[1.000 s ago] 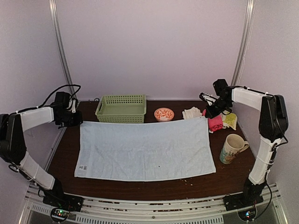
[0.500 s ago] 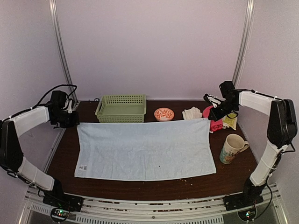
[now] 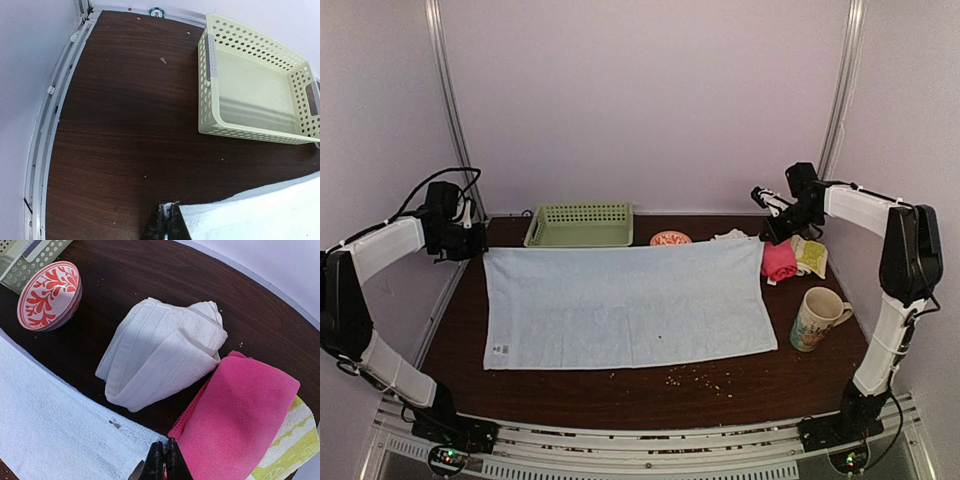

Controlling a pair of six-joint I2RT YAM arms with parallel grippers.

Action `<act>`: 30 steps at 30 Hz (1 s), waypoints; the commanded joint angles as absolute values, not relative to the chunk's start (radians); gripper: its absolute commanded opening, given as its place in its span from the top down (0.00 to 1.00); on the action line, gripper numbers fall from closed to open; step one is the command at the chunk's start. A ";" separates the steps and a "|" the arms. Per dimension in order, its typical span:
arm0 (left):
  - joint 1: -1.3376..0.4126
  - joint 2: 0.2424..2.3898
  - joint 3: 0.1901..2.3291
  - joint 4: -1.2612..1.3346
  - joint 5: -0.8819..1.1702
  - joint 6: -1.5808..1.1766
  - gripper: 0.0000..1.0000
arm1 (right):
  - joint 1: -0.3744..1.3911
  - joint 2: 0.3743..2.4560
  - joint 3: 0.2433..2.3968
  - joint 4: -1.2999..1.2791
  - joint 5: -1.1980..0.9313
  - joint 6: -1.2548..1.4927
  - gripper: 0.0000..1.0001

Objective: Roll the towels
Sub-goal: Fold the towel at the center of the board.

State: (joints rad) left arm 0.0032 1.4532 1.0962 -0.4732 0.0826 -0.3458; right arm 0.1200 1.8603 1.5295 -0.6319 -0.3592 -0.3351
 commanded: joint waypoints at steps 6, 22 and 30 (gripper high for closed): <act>0.019 1.348 1.008 -0.495 0.087 -0.348 1.00 | 0.106 1.758 1.372 -0.607 -0.368 -0.384 1.00; 0.020 1.303 0.939 -0.738 0.142 -0.419 1.00 | 0.107 1.576 1.147 -0.691 -0.449 -0.467 1.00; 0.020 1.326 0.945 -0.861 0.080 -0.378 1.00 | 0.107 1.564 1.109 -0.769 -0.502 -0.559 1.00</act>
